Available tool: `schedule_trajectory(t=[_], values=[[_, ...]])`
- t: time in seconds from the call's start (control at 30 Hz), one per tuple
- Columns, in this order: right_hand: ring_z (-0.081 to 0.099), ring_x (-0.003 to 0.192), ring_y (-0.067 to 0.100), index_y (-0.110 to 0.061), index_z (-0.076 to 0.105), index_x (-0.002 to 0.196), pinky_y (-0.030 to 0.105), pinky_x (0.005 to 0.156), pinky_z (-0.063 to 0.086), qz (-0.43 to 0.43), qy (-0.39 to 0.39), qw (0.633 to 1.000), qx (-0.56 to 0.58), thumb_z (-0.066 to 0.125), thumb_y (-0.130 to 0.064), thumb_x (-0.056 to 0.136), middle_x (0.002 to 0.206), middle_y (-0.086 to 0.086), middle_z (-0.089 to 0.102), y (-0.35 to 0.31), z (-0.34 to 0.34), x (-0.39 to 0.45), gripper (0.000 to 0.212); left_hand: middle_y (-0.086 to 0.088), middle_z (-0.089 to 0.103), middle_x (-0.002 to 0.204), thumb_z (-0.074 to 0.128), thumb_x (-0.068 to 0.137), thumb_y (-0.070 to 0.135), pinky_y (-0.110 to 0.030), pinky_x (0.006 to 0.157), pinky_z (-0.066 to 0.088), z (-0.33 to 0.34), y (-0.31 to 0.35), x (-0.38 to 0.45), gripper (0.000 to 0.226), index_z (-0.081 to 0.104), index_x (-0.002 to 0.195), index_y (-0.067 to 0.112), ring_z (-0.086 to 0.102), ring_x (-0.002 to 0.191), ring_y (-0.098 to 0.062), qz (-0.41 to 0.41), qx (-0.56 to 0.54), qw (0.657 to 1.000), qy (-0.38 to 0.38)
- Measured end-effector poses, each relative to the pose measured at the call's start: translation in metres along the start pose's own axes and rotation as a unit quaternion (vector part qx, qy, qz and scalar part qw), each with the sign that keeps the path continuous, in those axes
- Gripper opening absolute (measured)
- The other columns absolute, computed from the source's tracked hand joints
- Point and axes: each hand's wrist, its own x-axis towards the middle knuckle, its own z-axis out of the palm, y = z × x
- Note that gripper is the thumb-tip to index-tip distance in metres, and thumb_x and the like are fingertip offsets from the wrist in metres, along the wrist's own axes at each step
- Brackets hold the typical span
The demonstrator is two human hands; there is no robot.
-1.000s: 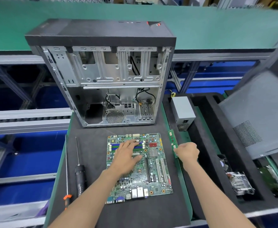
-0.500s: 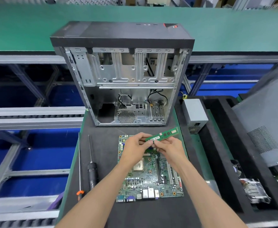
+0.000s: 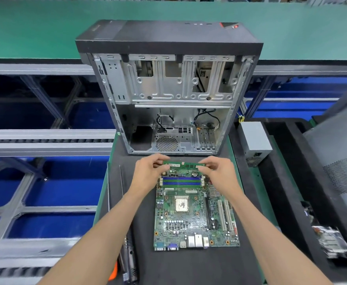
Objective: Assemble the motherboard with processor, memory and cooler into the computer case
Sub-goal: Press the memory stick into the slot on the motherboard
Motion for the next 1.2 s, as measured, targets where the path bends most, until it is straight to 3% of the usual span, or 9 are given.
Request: schedule_trajectory(t=[0.1,0.2,0.4,0.53,0.67,0.9,1.07,1.2], values=[[0.068,0.081,0.014,-0.027,0.076,0.083,0.026,0.073,0.051,-0.001,0.017,1.0,-0.006,0.08,-0.014,0.087,0.08,-0.005,0.073,0.002,0.002,0.002,0.014,0.009,0.074,0.099,0.064,0.095,0.011,-0.019,0.089,0.05,-0.005,-0.015,-0.002,0.021,0.074,0.11,0.022,0.066,0.093,-0.001,-0.048,-0.022,0.998,0.033],[0.064,0.078,0.005,-0.03,0.074,0.081,0.018,0.07,0.045,-0.006,0.007,0.999,-0.031,0.079,-0.014,0.088,0.079,-0.011,0.071,0.007,0.007,0.001,0.018,0.006,0.074,0.106,0.057,0.101,0.013,-0.028,0.095,0.048,-0.002,-0.033,-0.008,0.022,0.076,0.107,0.021,0.065,0.101,-0.011,-0.095,0.034,0.995,-0.009],[0.058,0.072,-0.011,-0.032,0.07,0.079,0.003,0.064,0.039,-0.016,-0.021,0.998,-0.057,0.077,-0.009,0.088,0.077,-0.012,0.069,0.015,0.014,0.0,0.026,0.003,0.064,0.102,0.058,0.1,0.015,-0.025,0.081,0.039,0.006,-0.049,-0.007,0.02,0.071,0.098,0.031,0.058,0.093,-0.016,-0.098,0.091,0.989,-0.058],[0.058,0.07,-0.01,-0.025,0.071,0.084,0.004,0.063,0.039,-0.014,-0.022,0.997,-0.067,0.075,-0.008,0.089,0.076,-0.013,0.068,0.018,0.018,0.002,0.018,0.007,0.055,0.091,0.057,0.1,0.012,-0.025,0.08,0.036,0.008,-0.052,-0.002,0.022,0.066,0.094,0.032,0.052,0.086,-0.014,-0.101,0.093,0.988,-0.07],[0.06,0.072,0.003,-0.023,0.072,0.086,0.008,0.062,0.043,-0.014,-0.017,0.998,-0.065,0.074,-0.008,0.091,0.078,-0.005,0.071,0.022,0.02,0.003,0.016,0.006,0.059,0.1,0.054,0.1,0.012,-0.025,0.086,0.033,0.008,-0.055,0.0,0.025,0.068,0.094,0.032,0.054,0.097,-0.015,-0.128,0.058,0.988,-0.072],[0.058,0.067,-0.008,-0.021,0.072,0.083,0.007,0.061,0.042,-0.027,-0.018,0.997,-0.066,0.073,-0.005,0.09,0.073,-0.011,0.068,0.026,0.02,0.001,0.018,0.013,0.061,0.101,0.058,0.098,0.016,-0.027,0.089,0.036,0.008,-0.058,0.002,0.032,0.066,0.081,0.042,0.057,0.099,-0.013,-0.128,0.027,0.989,-0.07],[0.056,0.061,-0.001,-0.015,0.076,0.087,0.019,0.064,0.045,-0.032,-0.014,0.996,-0.084,0.073,-0.006,0.091,0.071,-0.009,0.067,0.026,0.021,-0.001,0.01,0.012,0.061,0.1,0.059,0.098,0.017,-0.028,0.088,0.037,0.008,-0.059,0.001,0.033,0.067,0.084,0.045,0.057,0.095,-0.012,-0.123,0.013,0.99,-0.068],[0.056,0.059,-0.005,-0.011,0.078,0.089,0.009,0.058,0.04,-0.033,-0.013,0.996,-0.08,0.073,-0.004,0.091,0.067,-0.012,0.065,0.026,0.02,-0.001,0.009,0.007,0.064,0.109,0.055,0.1,0.016,-0.026,0.092,0.04,0.008,-0.053,-0.004,0.033,0.075,0.093,0.041,0.057,0.105,-0.008,-0.094,-0.064,0.991,-0.066]])
